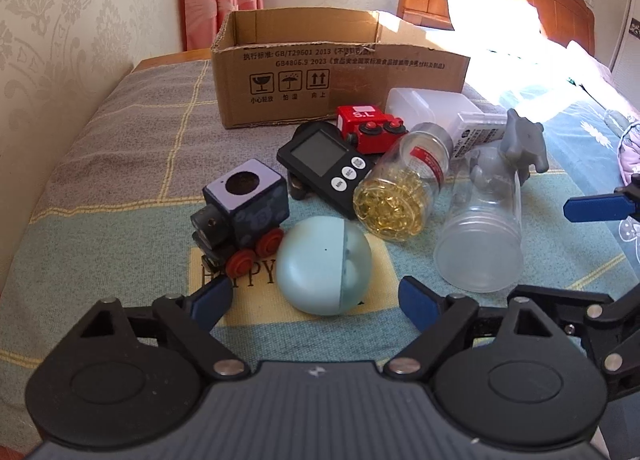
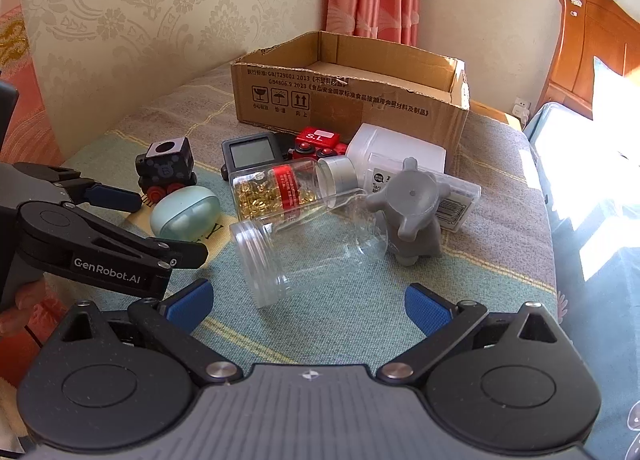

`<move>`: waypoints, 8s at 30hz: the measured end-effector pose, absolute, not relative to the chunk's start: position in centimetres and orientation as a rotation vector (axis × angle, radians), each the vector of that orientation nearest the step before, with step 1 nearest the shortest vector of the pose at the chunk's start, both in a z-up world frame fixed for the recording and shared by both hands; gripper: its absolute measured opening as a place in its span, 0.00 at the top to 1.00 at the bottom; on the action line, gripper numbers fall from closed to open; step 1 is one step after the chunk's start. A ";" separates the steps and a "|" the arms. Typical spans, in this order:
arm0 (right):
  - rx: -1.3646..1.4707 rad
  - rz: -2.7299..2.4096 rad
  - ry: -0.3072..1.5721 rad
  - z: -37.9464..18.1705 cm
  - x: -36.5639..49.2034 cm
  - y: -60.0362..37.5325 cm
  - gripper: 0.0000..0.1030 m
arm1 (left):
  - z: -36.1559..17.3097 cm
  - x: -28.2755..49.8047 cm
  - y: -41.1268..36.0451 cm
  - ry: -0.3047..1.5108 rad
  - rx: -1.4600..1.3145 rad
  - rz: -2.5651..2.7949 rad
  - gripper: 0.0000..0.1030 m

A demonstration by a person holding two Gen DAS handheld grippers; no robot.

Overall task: Organize rigid objects
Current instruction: 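Move the left tool to the pale blue round case and close on it, then lift the blue case with the left tool while the right tool grasps the clear jar, then carry both items to the cardboard box and open both tools inside, then return the left tool to the black toy train and grasp it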

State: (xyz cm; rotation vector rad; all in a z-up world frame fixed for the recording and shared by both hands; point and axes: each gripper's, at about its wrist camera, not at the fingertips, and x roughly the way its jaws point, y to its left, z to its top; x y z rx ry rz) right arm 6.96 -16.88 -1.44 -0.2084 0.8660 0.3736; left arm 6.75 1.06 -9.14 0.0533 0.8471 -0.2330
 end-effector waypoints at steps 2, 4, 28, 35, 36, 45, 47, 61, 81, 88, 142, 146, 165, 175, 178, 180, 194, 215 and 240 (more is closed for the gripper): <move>-0.202 0.367 0.871 -1.6 6.9 -17.4 0.00 | -9.2 6.8 0.7 0.838 0.072 -0.234 0.18; -0.194 0.363 0.876 -1.8 6.9 -17.8 0.00 | -9.3 7.0 0.5 0.828 0.076 -0.238 0.19; -0.208 0.559 0.858 -1.4 6.8 -13.9 0.00 | -8.9 6.8 5.1 0.820 0.048 -0.113 0.49; -0.229 0.635 0.861 -1.6 6.4 -11.1 0.00 | -9.0 6.6 5.7 0.819 0.044 -0.097 0.49; -0.230 0.642 0.862 -1.6 6.3 -10.9 0.00 | -9.0 6.6 5.7 0.819 0.044 -0.096 0.49; -0.255 0.487 0.852 -1.5 7.1 -14.5 0.00 | -9.0 6.6 5.8 0.815 0.040 -0.101 0.49; -0.237 0.471 0.838 -1.4 7.8 -15.2 0.00 | -9.0 6.6 5.8 0.817 0.034 -0.098 0.49; -0.249 0.513 0.805 -1.9 10.5 -14.5 0.00 | -8.9 6.8 5.8 0.826 0.030 -0.095 0.49; -0.282 0.443 0.840 -2.9 10.0 -11.4 0.00 | -8.9 6.7 6.0 0.828 0.039 -0.122 0.49; -0.296 0.441 0.856 -3.1 9.9 -11.0 0.07 | -8.9 6.7 6.0 0.830 0.028 -0.111 0.50; -0.135 0.345 0.794 4.9 27.0 -18.0 0.00 | 2.1 20.3 1.4 0.662 0.074 -0.063 0.50; -0.107 0.315 0.808 4.5 24.8 -18.7 0.00 | 2.0 22.6 0.6 0.673 0.087 -0.085 0.50; -0.017 0.218 0.778 5.0 19.6 -21.9 0.00 | -2.3 36.4 -3.2 0.824 0.229 -0.092 0.46; 0.004 0.190 0.802 4.0 18.8 -22.7 0.00 | 0.7 33.1 -1.9 0.730 0.197 -0.056 0.09; 0.003 0.185 0.800 3.9 18.2 -22.8 0.00 | 1.5 31.1 -1.3 0.703 0.193 -0.070 0.06; 0.012 0.187 0.806 3.8 17.8 -22.9 0.00 | 2.0 29.5 -1.1 0.682 0.196 -0.069 0.03; 0.052 0.184 0.821 2.2 14.9 -23.3 0.00 | -0.8 18.1 0.7 0.685 0.166 -0.040 0.01; -0.053 0.258 0.886 -0.6 12.0 -21.2 0.00 | -3.4 10.9 4.1 0.728 0.075 -0.073 0.01; -0.203 0.363 0.926 -4.9 9.7 -17.8 0.00 | -5.4 14.5 6.7 0.749 0.063 0.001 0.01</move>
